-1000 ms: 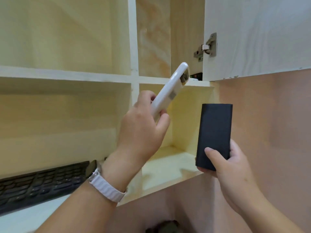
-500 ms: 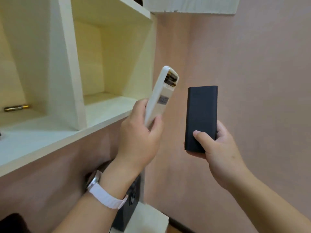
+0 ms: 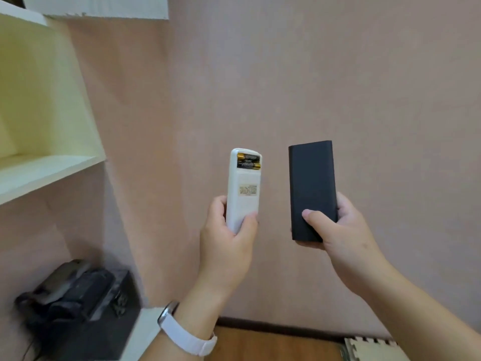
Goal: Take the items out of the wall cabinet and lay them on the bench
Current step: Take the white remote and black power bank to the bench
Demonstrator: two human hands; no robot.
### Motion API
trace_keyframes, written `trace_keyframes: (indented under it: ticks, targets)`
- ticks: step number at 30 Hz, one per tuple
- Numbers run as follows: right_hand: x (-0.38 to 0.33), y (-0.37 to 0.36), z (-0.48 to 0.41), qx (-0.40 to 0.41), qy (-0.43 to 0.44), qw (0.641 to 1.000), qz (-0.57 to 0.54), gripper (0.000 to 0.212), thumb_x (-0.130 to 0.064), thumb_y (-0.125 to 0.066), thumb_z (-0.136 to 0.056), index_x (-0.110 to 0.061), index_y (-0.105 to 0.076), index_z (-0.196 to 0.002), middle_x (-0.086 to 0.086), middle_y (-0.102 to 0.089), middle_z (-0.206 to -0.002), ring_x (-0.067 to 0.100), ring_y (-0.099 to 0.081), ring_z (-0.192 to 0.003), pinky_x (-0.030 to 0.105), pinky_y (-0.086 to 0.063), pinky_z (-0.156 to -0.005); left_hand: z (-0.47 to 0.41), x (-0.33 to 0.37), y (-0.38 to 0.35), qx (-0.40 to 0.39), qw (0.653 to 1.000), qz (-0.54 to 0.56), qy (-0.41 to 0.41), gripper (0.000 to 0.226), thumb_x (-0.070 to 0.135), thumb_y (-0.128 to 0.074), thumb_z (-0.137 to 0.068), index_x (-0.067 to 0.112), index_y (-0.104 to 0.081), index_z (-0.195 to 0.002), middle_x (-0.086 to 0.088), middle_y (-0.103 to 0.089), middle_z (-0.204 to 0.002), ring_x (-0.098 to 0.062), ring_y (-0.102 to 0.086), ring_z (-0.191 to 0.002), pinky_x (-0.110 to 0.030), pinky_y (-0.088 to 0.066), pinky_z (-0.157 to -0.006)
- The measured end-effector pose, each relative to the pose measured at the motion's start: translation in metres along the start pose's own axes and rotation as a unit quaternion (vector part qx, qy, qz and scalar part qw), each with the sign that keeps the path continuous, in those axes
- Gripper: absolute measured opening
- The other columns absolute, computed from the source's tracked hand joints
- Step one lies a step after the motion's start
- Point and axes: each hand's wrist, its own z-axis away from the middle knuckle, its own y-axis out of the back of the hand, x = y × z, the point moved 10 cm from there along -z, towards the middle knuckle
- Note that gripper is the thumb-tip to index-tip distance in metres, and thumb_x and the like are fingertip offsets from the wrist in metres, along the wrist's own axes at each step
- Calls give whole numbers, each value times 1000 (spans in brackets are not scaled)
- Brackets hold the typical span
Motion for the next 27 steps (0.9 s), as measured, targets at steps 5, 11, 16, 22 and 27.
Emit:
trace_keyframes:
  ticks: [5, 11, 16, 22, 27]
  targets:
    - [-7, 141, 49, 72, -20, 997, 36, 27, -12, -61, -92, -30, -52, -110, -1, -63, -106, 20, -65, -94, 34, -61, -66, 50, 11, -123, -50, 991, 93, 86, 25, 23, -69, -87, 33, -53, -103, 9, -68, -101, -20, -72, -89, -45, -60, -76]
    - [-12, 322, 132, 175, -45, 983, 39, 28, -6, -59, -91, -28, -57, -107, 1, -68, -103, 17, -69, -87, 32, -60, -65, 139, 58, -288, -157, 969, 155, 115, 26, 13, -64, -90, 29, -51, -105, 3, -67, -107, -20, -73, -86, -37, -59, -72]
    - [-27, 445, 207, 264, -42, 963, 45, 28, -5, -58, -91, -29, -56, -106, -1, -70, -103, 13, -70, -87, 27, -58, -63, 221, 100, -402, -249, 942, 186, 127, 27, 11, -63, -91, 28, -48, -106, 3, -65, -109, -20, -72, -90, -34, -60, -74]
    - [-51, 549, 292, 373, -25, 927, 30, 32, -1, -55, -92, -25, -53, -114, -3, -68, -106, 3, -70, -79, 18, -55, -58, 308, 145, -508, -366, 892, 220, 147, 36, 6, -62, -92, 33, -44, -106, 5, -67, -106, -21, -73, -89, -36, -60, -75]
    - [-53, 607, 351, 461, -37, 883, 72, 35, -9, -59, -92, -40, -50, -105, -14, -64, -102, 3, -66, -89, 33, -61, -70, 367, 161, -579, -449, 848, 227, 166, 40, 6, -61, -92, 28, -41, -117, -2, -67, -112, -24, -72, -90, -42, -60, -76]
